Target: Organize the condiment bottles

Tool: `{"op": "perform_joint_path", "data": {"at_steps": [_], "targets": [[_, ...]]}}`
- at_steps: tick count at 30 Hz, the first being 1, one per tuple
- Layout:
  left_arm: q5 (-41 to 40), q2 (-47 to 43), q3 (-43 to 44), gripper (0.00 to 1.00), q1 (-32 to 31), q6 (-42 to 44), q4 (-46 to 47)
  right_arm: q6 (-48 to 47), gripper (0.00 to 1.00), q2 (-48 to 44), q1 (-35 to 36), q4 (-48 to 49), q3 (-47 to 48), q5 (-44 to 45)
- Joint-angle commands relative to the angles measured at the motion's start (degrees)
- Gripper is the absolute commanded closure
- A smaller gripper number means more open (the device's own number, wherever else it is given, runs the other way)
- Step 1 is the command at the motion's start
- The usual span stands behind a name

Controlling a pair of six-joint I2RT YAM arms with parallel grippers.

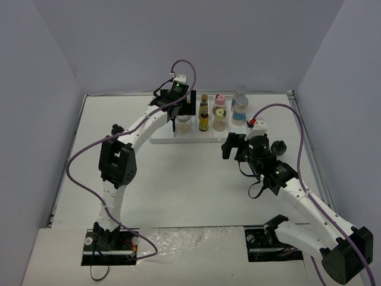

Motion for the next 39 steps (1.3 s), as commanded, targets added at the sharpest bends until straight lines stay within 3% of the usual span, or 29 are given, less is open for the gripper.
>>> {"op": "perform_joint_path", "data": {"at_steps": [1, 6, 13, 21, 27, 39], "targets": [[-5.0, -15.9, -3.6, 0.03, 0.6, 0.5, -0.3, 0.6, 0.00, -0.5, -0.3, 2.4, 0.7, 0.4], [-16.3, -29.4, -16.4, 0.03, 4.1, -2.8, -4.4, 0.3, 0.00, -0.4, -0.3, 2.4, 0.8, -0.2], [-16.3, -44.4, -36.4, 0.03, 16.3, -7.2, -4.1, 0.0, 0.00, 0.6, -0.5, 3.2, 0.1, -1.0], [-10.1, -44.2, -44.6, 0.03, 25.2, -7.1, 0.1, 0.1, 0.00, 0.6, -0.5, 4.3, -0.6, -2.3], [-4.3, -38.4, -43.9, 0.03, 26.3, -6.2, 5.7, 0.2, 0.00, 0.2, -0.5, 4.4, -1.6, -2.3], [-4.6, -29.1, -39.3, 0.03, 26.3, -4.7, 7.3, 0.3, 0.00, -0.5, -0.5, 4.4, -2.7, -2.1]]}}
